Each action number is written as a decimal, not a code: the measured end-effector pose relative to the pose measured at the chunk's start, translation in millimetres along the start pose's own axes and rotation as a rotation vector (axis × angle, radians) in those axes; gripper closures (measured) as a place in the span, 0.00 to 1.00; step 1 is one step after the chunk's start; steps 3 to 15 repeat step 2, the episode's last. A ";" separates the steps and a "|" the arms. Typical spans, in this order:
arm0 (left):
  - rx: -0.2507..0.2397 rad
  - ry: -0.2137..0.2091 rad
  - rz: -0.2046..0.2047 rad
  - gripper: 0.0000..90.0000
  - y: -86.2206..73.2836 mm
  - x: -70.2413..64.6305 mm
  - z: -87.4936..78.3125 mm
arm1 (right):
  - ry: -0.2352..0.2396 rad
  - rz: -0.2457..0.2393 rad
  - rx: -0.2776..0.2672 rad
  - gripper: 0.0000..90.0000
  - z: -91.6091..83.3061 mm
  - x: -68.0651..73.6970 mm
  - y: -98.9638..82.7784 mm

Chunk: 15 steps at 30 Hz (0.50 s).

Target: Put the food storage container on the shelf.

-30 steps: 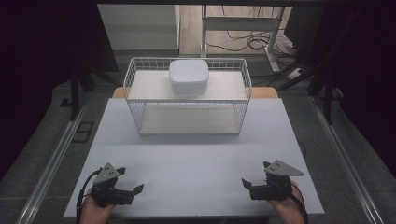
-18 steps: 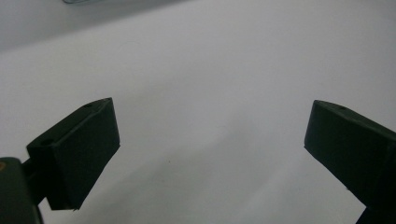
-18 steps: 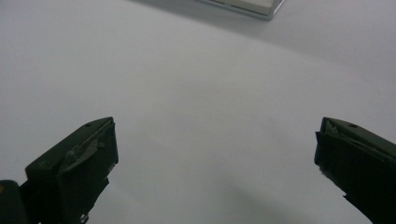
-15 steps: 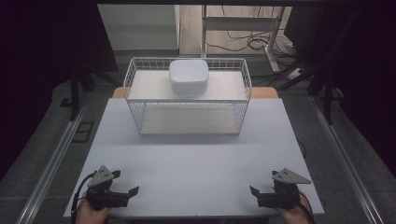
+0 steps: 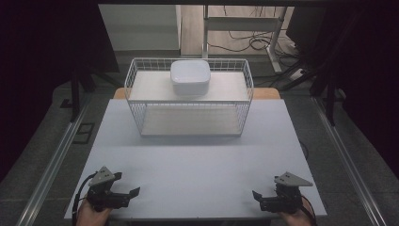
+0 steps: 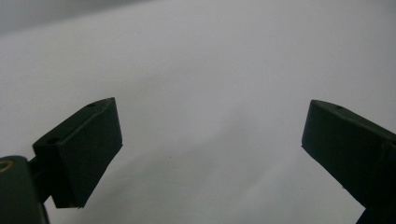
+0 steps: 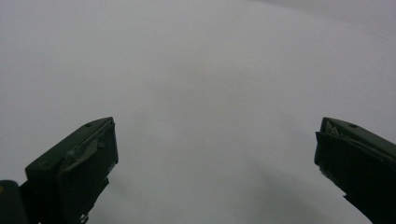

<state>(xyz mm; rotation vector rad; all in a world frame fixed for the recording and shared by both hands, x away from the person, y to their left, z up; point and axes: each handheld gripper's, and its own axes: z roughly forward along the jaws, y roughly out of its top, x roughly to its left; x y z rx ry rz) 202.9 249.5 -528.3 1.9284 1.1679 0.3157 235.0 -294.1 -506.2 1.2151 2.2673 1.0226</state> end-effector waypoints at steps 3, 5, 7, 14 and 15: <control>0.003 0.000 0.000 0.06 0.1 0.1 0.3 | 0.002 0.001 0.000 0.00 0.2 -0.3 0.0; 0.003 0.000 0.000 0.06 0.1 0.1 0.3 | 0.002 0.001 0.000 0.00 0.2 -0.3 0.0; 0.003 0.000 0.000 0.06 0.1 0.1 0.3 | 0.002 0.001 0.000 0.00 0.2 -0.3 0.0; 0.003 0.000 0.000 0.06 0.1 0.1 0.3 | 0.002 0.001 0.000 0.00 0.2 -0.3 0.0; 0.003 0.000 0.000 0.06 0.1 0.1 0.3 | 0.002 0.001 0.000 0.00 0.2 -0.3 0.0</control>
